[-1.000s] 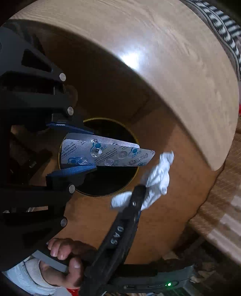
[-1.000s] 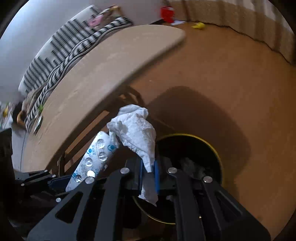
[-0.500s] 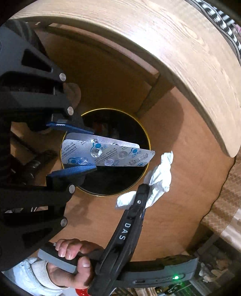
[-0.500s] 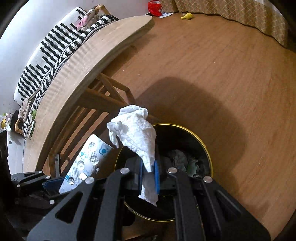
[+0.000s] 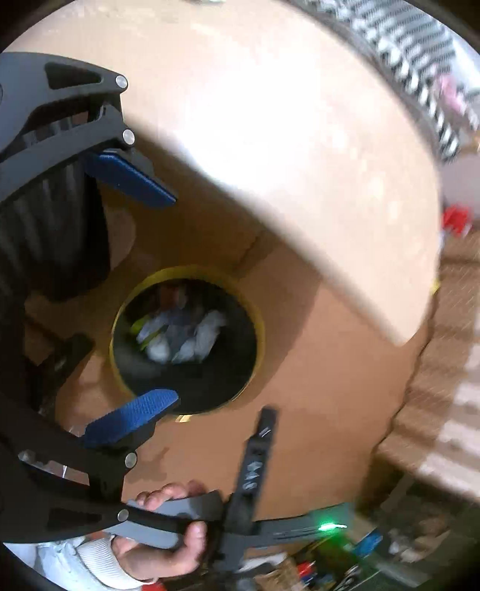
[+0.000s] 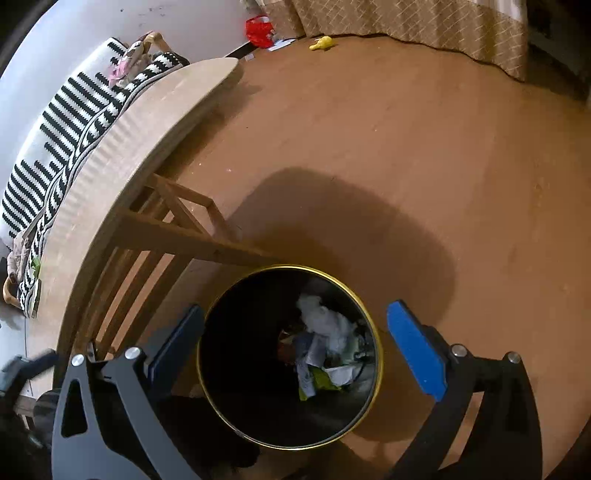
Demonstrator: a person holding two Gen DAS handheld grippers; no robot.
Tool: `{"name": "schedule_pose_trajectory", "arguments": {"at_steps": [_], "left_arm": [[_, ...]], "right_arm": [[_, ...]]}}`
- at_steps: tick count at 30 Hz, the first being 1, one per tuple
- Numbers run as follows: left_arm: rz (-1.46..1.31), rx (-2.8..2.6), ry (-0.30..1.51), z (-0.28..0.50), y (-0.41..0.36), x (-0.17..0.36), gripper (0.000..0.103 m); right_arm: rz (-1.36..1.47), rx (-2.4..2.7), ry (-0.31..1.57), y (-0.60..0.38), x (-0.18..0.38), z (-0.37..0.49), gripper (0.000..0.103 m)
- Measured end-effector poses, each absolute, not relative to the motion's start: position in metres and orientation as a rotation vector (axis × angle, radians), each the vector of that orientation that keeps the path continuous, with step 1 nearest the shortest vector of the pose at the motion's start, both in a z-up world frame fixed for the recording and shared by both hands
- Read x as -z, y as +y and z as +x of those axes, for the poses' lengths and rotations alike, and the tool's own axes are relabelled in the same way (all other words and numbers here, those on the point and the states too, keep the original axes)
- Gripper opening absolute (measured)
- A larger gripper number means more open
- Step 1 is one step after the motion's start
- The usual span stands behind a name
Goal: Collect trash
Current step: 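Carry blister and tissue to the bin and open both tools, then grasp the white box with left tool while right grasps the cigarette pack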
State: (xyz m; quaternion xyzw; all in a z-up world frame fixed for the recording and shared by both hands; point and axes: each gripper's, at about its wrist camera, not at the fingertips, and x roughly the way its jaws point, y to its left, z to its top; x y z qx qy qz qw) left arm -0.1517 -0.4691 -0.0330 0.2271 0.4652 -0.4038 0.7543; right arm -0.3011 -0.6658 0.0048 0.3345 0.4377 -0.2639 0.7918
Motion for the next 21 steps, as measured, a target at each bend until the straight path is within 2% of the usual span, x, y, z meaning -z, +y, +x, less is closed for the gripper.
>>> {"name": "schedule_pose_trajectory", "arguments": {"at_steps": [8, 12, 16, 21], "left_arm": [[0.301, 0.524, 0.949, -0.063, -0.310, -0.012, 0.096], [0.161, 0.357, 0.971, -0.021, -0.212, -0.023, 0.096], [0.025, 0.199, 0.999, 0.016, -0.127, -0.029, 0.096], [-0.021, 0.086, 0.996, 0.040, -0.071, -0.029, 0.096]], "right_arm": [[0.525, 0.316, 0.933, -0.585, -0.054, -0.174, 0.096], [0.340, 0.071, 0.934, -0.501, -0.081, -0.078, 0.096], [0.036, -0.188, 0.945, -0.403, -0.098, 0.017, 0.096], [-0.188, -0.516, 1.010, -0.298, -0.088, 0.112, 0.096]]}}
